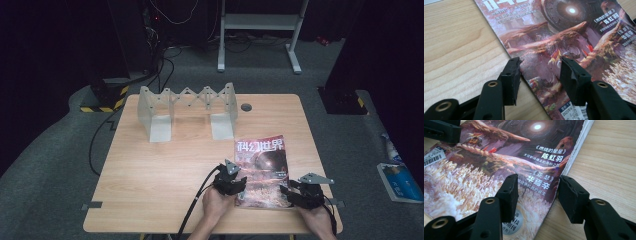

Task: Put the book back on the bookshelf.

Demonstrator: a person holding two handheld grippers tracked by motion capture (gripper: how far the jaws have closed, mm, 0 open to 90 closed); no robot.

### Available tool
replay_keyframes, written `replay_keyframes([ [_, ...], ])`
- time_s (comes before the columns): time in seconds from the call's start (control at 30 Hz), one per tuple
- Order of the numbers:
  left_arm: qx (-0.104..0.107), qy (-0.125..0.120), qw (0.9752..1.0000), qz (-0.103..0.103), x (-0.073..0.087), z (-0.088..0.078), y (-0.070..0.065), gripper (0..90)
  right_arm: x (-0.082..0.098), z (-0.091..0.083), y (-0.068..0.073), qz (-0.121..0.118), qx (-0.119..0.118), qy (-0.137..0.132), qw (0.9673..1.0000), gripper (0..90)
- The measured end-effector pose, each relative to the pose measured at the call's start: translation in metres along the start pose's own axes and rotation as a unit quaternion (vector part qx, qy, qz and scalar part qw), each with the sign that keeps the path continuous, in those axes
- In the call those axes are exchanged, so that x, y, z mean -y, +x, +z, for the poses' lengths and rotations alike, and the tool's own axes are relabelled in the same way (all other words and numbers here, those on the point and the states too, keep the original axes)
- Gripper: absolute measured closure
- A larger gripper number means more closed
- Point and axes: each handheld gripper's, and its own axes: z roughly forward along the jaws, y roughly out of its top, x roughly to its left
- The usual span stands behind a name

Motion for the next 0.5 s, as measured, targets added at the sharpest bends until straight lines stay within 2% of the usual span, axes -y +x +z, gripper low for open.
replay_keyframes([
  [0.23, 0.001, 0.001, 1.0000, -0.006, 0.005, -0.007, 0.002, 50.7, -0.002, 0.001, 0.005, -0.006, -0.008, 0.005, 0.9999, 50.8],
  [0.27, -0.002, 0.001, 1.0000, -0.001, 0.006, -0.007, 0.003, 50.8, -0.002, 0.002, 0.005, -0.008, -0.009, 0.004, 0.9999, 50.8],
  [0.33, -0.001, -0.001, 1.0000, -0.008, 0.008, -0.009, 0.003, 50.8, -0.002, 0.002, 0.006, -0.010, -0.011, 0.003, 0.9999, 50.7],
  [0.37, -0.005, -0.003, 1.0000, -0.004, 0.009, -0.010, 0.004, 50.8, -0.002, 0.003, 0.007, -0.011, -0.011, 0.005, 0.9999, 50.7],
  [0.5, -0.006, -0.006, 0.9999, -0.012, 0.012, -0.013, 0.005, 50.7, -0.004, 0.004, 0.008, -0.011, -0.019, 0.006, 0.9998, 50.6],
])
